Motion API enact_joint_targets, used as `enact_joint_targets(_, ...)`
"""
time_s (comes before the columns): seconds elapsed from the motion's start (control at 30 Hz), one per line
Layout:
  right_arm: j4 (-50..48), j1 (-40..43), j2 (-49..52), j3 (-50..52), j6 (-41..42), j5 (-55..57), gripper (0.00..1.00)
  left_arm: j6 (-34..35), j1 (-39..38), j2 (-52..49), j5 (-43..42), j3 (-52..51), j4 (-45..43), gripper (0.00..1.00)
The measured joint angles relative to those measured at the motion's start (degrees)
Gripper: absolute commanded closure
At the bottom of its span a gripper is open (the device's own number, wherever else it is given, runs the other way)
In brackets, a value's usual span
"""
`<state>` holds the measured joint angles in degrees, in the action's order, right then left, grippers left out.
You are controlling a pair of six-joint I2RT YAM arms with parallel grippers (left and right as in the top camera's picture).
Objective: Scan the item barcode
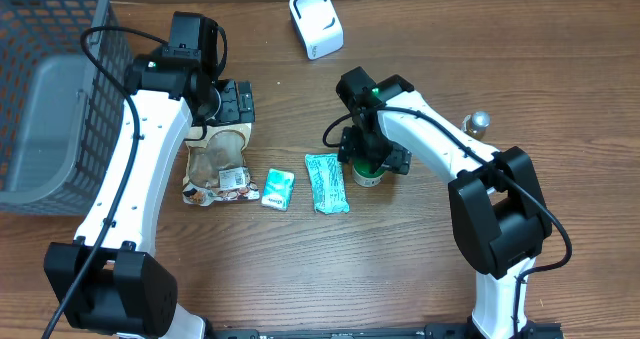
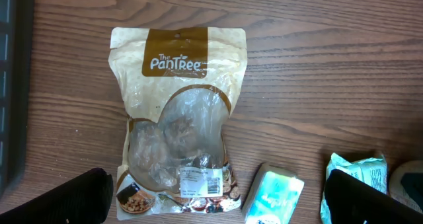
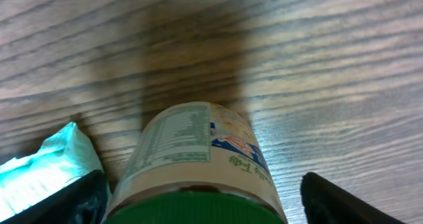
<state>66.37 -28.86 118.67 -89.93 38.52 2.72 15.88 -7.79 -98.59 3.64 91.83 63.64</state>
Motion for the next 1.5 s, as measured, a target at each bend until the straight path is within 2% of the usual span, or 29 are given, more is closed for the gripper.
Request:
enact_joint_targets(0.6,-0.61,-0.11,0.00,1.66,-0.13,0.00,0.14,0.00,0.00,0.00,0.00,0.00,0.00,0.00)
enact_joint_targets(0.73,-1.07,-0.11,0.00,1.90,-0.17,-0.15,0.25,-0.02,0.00,0.00,0.00,0.00,0.00,0.00)
enact_joint_targets(1.03,1.29,0.17,0.00,1.90,0.02,-5.01,0.30,0.00,0.00,0.00,0.00,0.00,0.00,0.00)
enact_joint_targets(1.2,8.00,2.40,0.02,0.44,0.00,-12.55,0.34,0.00,0.00,0.00,0.00,0.00,0.00,0.00)
enact_joint_targets(1.27,11.43,3.76,0.02,-0.81,-0.15,-15.10,0.44,-0.02,0.00,0.00,0.00,0.00,0.02,0.00)
enact_joint_targets(1.37,14.25,5.38,0.02,-2.05,0.07,-17.57,0.44,-0.02,0.00,0.00,0.00,0.00,0.00,0.00)
enact_joint_targets(1.43,14.43,6.10,0.02,-2.16,0.11,-18.25,0.48,0.00,0.00,0.00,0.00,0.00,0.00,0.00)
enact_joint_targets(1.5,14.51,6.62,0.02,-2.16,0.07,-18.78,0.47,0.00,0.00,0.00,0.00,0.00,0.00,0.00)
